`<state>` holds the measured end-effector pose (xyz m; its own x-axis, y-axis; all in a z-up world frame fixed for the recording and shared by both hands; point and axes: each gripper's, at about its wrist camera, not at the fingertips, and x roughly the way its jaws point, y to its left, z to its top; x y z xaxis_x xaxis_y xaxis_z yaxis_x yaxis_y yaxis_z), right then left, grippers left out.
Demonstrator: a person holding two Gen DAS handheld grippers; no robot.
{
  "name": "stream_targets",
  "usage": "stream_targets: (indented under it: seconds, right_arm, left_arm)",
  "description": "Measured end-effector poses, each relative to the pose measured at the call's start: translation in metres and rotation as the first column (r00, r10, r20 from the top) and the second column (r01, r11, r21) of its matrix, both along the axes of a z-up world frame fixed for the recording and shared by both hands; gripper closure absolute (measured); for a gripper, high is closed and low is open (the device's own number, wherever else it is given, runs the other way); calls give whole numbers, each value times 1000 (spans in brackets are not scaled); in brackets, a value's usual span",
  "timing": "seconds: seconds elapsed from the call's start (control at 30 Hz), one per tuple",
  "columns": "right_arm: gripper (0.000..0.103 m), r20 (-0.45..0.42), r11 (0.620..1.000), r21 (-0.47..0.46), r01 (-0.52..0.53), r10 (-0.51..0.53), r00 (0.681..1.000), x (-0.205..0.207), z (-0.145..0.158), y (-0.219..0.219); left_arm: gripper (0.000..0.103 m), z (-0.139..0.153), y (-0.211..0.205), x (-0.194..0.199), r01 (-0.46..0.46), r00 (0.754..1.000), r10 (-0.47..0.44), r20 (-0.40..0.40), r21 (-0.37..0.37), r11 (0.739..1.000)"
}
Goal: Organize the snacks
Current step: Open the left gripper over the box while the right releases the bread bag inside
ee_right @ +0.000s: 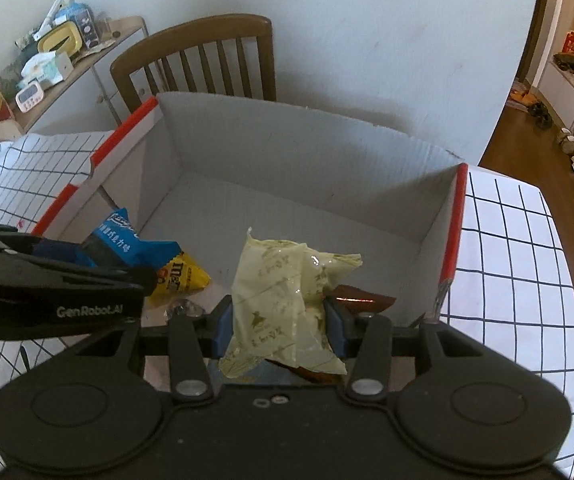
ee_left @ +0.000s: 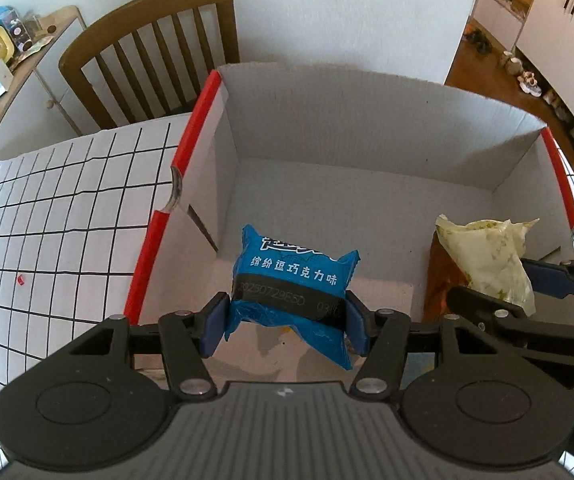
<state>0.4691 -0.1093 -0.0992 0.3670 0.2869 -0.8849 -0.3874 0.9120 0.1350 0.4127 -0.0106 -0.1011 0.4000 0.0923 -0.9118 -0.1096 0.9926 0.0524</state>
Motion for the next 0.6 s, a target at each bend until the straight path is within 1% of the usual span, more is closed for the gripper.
stream_targets:
  seconds: [0.2,0.37,0.6]
  right_arm:
    - [57,-14,1000,-19,-5,5,1000,1,-6,3]
    - [56,-18,1000,-27,-9,8,1000,-2,-9,3]
    - [53,-10,1000,-30,-9,9,1000,-3,-9,5]
  left_arm:
    - [43,-9,0,2,-2,1000,2,-29,-2,1000]
    - [41,-9,1,1,-9,999,9,-30,-15,1000]
    - [38,-5,2,-5,-14,1000,14,-21,-7,1000]
